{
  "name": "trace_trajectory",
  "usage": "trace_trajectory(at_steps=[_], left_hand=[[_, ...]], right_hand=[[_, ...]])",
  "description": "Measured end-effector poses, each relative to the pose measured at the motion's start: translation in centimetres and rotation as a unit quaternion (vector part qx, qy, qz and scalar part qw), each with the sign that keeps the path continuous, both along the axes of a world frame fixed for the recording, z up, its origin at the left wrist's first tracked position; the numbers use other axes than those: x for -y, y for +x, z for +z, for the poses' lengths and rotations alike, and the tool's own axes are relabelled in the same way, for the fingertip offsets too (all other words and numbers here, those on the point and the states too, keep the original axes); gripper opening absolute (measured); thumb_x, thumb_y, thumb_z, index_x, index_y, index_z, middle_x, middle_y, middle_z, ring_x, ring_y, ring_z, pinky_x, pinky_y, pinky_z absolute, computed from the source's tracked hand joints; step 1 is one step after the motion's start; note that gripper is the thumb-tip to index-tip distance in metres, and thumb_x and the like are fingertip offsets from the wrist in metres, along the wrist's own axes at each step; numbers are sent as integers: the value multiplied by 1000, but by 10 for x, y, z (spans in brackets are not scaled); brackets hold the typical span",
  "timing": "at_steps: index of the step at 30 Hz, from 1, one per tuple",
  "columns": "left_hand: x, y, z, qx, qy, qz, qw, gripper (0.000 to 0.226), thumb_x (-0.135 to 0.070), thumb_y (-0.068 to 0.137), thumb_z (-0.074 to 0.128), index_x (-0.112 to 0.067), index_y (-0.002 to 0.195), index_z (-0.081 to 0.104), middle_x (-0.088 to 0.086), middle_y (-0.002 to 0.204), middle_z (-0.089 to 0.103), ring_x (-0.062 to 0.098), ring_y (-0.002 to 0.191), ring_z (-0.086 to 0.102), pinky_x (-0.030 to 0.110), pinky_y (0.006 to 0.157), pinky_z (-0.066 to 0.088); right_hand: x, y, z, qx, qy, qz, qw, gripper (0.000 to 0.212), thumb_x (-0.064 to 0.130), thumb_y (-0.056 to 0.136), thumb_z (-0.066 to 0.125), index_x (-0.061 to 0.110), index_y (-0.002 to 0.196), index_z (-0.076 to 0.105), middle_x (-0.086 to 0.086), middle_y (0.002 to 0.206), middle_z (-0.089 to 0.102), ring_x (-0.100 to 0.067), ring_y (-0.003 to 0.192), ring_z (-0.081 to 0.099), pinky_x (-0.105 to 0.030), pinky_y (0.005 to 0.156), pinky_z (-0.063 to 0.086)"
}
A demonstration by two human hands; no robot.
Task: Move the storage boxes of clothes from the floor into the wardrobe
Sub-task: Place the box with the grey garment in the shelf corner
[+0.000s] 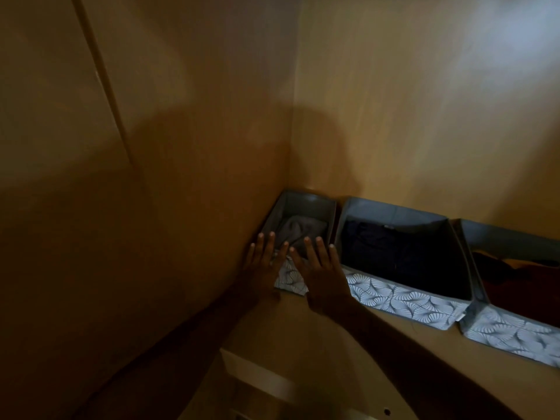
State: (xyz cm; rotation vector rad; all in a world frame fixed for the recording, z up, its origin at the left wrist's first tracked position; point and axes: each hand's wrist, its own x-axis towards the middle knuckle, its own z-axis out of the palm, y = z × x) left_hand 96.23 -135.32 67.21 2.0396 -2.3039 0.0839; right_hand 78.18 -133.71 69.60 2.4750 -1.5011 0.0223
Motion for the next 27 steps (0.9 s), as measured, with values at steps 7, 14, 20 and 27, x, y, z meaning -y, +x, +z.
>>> trace_trajectory(at_steps=[7, 14, 20, 27], left_hand=[[41, -2, -8, -18, -1, -27, 999, 133, -92, 50, 47, -14, 153, 15, 28, 155, 16, 45, 136, 32, 56, 109, 25], [51, -11, -12, -3, -71, -18, 997, 86, -69, 87, -4, -15, 154, 1, 24, 151, 34, 45, 130, 47, 54, 107, 27], [42, 4, -12, -48, -94, -104, 989, 131, -77, 57, 61, -25, 153, -11, 18, 159, -21, 36, 146, -20, 57, 116, 5], [-48, -7, -4, -373, -50, -14, 926, 85, -41, 83, 58, -22, 151, 11, 8, 160, -1, 26, 149, -4, 34, 118, -3]], right_hand=[[27, 1, 5, -6, 21, -33, 999, 123, 33, 62, 83, 28, 154, 2, -24, 160, 5, -53, 144, 5, -61, 114, -3], [40, 0, 6, 5, 25, -35, 999, 112, 36, 78, 73, 31, 152, -11, -23, 160, -6, -51, 145, -3, -60, 115, -7], [34, -7, 6, 15, 44, -16, 999, 107, 36, 82, 68, 34, 151, -13, -20, 160, -13, -50, 145, -9, -60, 115, -7], [-15, -19, -17, 201, 56, 66, 976, 84, 39, 87, 55, 32, 154, 5, -13, 161, -17, -34, 149, -8, -57, 118, 7]])
